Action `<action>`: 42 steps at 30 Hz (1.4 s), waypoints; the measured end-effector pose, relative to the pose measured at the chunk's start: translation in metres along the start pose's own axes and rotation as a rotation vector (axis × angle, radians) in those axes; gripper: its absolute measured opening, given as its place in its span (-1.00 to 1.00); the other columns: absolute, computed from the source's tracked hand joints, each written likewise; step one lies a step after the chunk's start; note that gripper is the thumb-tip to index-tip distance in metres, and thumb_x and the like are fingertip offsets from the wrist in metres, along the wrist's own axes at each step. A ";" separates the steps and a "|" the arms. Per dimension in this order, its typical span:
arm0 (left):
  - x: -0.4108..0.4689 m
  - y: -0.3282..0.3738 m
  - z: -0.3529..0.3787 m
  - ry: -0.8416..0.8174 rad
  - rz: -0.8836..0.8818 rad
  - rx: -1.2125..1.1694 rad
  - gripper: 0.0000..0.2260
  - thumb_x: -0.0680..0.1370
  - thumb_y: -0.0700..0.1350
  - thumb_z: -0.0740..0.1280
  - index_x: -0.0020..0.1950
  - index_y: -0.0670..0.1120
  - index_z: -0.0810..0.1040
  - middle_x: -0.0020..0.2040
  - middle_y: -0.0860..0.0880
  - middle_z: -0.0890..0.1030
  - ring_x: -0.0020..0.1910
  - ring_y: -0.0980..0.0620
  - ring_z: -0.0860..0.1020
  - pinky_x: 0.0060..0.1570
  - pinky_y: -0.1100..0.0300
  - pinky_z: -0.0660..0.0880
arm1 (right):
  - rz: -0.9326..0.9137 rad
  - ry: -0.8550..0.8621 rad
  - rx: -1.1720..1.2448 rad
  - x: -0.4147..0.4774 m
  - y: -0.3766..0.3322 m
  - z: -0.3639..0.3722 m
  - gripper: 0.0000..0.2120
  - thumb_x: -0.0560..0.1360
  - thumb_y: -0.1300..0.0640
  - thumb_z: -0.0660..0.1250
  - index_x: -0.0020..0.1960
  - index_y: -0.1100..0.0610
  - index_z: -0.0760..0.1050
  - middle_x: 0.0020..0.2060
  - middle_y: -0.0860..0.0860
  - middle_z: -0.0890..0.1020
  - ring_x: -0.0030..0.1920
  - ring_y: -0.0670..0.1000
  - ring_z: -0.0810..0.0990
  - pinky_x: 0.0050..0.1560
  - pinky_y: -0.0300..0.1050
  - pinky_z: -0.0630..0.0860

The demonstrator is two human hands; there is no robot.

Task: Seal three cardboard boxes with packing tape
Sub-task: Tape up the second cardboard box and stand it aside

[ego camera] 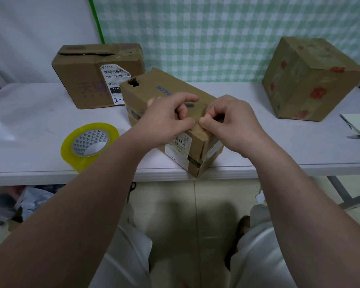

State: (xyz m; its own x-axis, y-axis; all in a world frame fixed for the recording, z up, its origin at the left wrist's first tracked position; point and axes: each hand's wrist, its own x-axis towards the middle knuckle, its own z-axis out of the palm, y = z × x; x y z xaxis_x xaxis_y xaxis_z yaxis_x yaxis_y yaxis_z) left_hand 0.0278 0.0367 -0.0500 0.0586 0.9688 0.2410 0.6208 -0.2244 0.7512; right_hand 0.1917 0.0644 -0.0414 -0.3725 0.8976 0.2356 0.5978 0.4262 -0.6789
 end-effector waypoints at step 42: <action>0.002 0.001 -0.014 -0.197 -0.114 -0.326 -0.68 0.48 -0.40 0.34 0.11 -0.04 0.50 -0.15 0.04 0.61 -0.18 0.16 0.57 -0.12 0.34 0.49 | -0.019 0.015 0.353 0.001 0.015 0.009 -0.78 0.37 0.22 0.52 -0.35 0.04 0.52 -0.15 -0.06 0.49 -0.14 -0.10 0.49 -0.10 -0.31 0.42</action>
State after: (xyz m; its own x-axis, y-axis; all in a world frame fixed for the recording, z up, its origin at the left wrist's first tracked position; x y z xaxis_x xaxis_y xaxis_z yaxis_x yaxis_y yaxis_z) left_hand 0.0176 0.0371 -0.0397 0.1719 0.9841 0.0458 0.3532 -0.1050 0.9296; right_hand 0.1940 0.0704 -0.0579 -0.3691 0.8926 0.2590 0.3081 0.3804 -0.8720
